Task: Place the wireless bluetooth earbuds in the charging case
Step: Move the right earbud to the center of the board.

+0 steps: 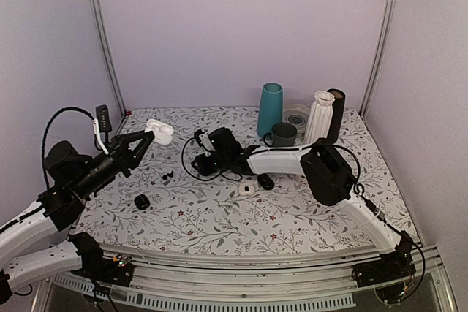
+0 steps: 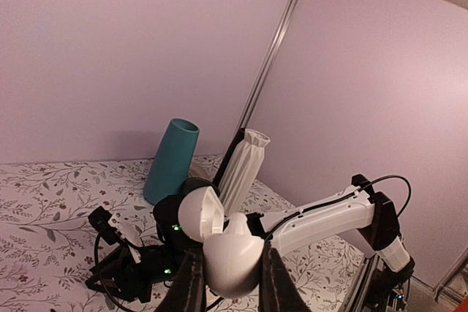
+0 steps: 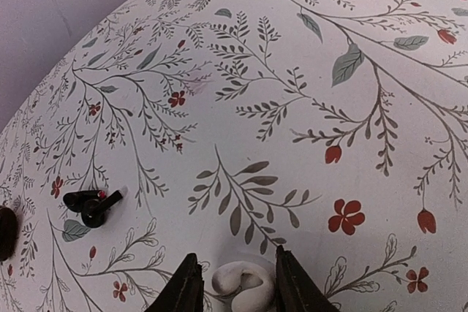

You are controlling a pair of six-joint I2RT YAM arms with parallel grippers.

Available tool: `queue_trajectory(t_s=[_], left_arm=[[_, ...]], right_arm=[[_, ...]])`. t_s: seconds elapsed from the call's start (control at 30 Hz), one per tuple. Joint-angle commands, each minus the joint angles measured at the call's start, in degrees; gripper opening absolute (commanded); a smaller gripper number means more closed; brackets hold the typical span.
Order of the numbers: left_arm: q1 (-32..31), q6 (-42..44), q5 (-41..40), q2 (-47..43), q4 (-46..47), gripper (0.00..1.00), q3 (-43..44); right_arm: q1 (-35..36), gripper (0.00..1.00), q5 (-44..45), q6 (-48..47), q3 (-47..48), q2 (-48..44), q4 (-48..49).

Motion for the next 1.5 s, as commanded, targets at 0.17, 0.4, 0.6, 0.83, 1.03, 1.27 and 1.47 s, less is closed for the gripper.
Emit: queue_trajectory(t_s=[0.17, 0.4, 0.6, 0.83, 1.03, 1.27, 1.47], left_arm=[[1.0, -0.2, 0.6, 0.2, 0.4, 0.0, 1.4], [1.1, -0.3, 0.8, 0.6, 0.7, 0.0, 1.5], [1.2, -0.5, 0.7, 0.7, 0.8, 0.0, 1.4], [1.2, -0.9, 0.6, 0.9, 1.2, 0.0, 1.4], [1.2, -1.4, 0.3, 1.1, 1.6, 0.0, 1.2], [1.3, -2.2, 0.1, 2.1, 3.5, 0.0, 0.2], [1.3, -2.8, 0.9, 4.5, 6.3, 0.0, -0.3]], right_arm=[[-0.2, 0.33, -0.1, 1.0, 1.5, 2.0, -4.2], [1.4, 0.31, 3.5, -1.3, 1.5, 1.5, -7.4], [3.1, 0.28, 8.4, -4.6, 1.3, 1.0, -10.6], [3.4, 0.16, 10.1, -5.4, -2.2, -1.8, -10.6], [3.5, 0.1, 9.8, -4.4, -9.9, -7.1, -8.7], [4.8, 0.08, 8.8, -1.8, -24.1, -17.6, -5.0], [7.2, 0.08, 8.8, 1.0, -36.0, -26.8, -3.4]])
